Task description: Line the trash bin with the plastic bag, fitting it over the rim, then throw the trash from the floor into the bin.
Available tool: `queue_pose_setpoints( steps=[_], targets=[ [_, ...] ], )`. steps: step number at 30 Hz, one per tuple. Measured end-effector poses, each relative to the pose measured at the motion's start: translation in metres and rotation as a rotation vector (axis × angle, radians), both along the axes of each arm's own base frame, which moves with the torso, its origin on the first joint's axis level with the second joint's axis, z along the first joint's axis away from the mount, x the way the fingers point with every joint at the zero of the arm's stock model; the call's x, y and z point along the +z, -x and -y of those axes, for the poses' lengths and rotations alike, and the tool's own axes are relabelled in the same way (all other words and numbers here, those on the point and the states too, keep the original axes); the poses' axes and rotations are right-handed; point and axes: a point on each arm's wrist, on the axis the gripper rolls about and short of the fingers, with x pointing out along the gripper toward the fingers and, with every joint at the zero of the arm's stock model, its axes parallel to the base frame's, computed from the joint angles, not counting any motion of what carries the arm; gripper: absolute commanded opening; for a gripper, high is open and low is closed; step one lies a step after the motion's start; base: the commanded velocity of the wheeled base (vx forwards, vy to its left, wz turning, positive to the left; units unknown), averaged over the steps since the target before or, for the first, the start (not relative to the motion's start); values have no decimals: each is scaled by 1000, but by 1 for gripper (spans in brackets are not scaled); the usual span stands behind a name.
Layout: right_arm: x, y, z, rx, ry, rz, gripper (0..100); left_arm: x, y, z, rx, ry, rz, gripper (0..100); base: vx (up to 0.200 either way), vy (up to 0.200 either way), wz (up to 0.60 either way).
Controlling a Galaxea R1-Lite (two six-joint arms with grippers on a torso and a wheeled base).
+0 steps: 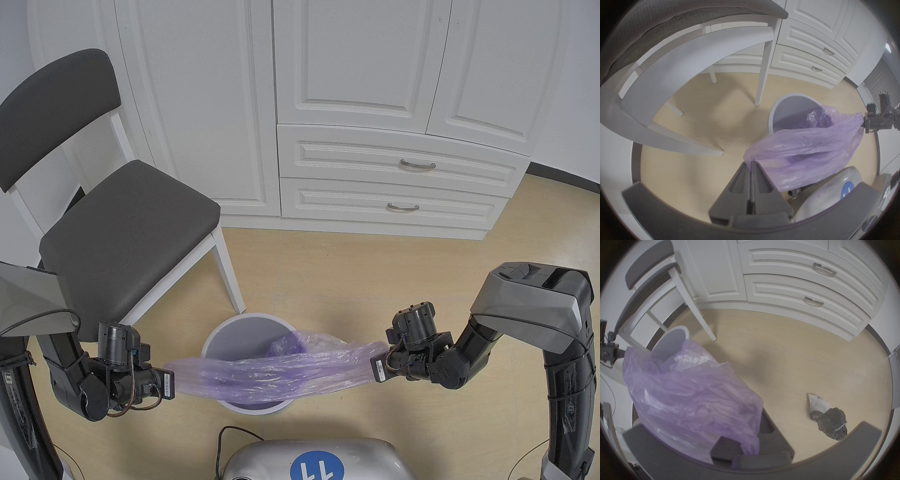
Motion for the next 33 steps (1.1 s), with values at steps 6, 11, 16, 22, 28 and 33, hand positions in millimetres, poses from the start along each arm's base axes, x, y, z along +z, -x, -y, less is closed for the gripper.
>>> queue_pose_setpoints(
  steps=[6,11,16,22,28,33],
  targets=[
    [2,16,11,109,38,-40,0,3,12,-9,-45,-63,-15,0,0,0,0],
    [8,32,21,204,87,-56,0,9,23,-13,-80,-91,-15,0,0,0,0],
    [15,44,26,247,122,-57,0,12,35,-14,-125,-97,-22,0,0,0,0],
    [19,53,30,283,152,-56,0,17,42,-15,-139,-96,-18,0,0,0,0],
    [21,62,32,327,190,-57,0,17,50,-15,-183,-136,-29,0,0,0,0],
    [20,68,31,353,209,-66,0,14,56,-15,-206,-146,-52,0,0,0,0]
  ],
)
